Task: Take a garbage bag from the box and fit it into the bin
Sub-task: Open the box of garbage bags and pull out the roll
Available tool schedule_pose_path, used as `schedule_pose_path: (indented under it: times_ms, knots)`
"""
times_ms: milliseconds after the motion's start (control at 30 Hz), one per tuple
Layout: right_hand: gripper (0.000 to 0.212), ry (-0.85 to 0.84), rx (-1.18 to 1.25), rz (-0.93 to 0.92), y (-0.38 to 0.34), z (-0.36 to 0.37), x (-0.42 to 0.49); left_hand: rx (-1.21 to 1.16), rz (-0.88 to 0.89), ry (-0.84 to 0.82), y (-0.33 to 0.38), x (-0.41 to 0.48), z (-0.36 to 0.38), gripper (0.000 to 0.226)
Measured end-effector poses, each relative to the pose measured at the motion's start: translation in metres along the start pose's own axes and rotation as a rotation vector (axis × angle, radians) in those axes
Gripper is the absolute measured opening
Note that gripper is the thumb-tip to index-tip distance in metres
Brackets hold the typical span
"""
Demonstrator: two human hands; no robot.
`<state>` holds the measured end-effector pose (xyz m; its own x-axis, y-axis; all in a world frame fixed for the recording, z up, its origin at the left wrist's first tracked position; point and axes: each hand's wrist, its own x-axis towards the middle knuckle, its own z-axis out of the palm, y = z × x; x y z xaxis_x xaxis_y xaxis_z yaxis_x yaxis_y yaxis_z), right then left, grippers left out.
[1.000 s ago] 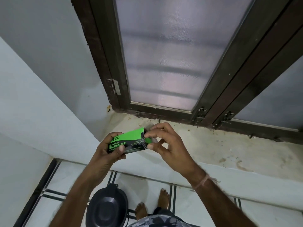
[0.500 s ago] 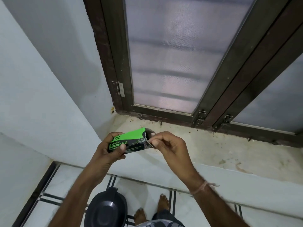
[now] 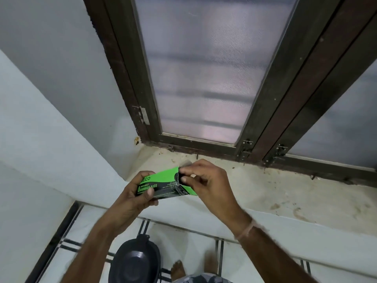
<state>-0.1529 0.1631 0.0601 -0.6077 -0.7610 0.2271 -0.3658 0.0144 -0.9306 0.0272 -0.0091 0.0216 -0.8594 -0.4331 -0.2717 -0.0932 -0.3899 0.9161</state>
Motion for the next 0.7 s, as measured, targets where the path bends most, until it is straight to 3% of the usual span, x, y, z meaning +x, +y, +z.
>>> schedule_pose_path:
  times_ms: [500,600,700]
  knots:
    - [0.013,-0.322,-0.433,-0.456,-0.017,-0.07,0.027,0.015,-0.051,-0.065,0.022,0.007,0.04,0.034]
    - [0.016,-0.342,-0.464,-0.503,-0.017,-0.08,0.031,0.005,-0.067,-0.116,0.029,0.009,0.045,0.056]
    - [0.019,-0.316,-0.514,-0.561,-0.017,-0.086,0.032,-0.002,-0.07,-0.125,0.031,0.013,0.052,0.059]
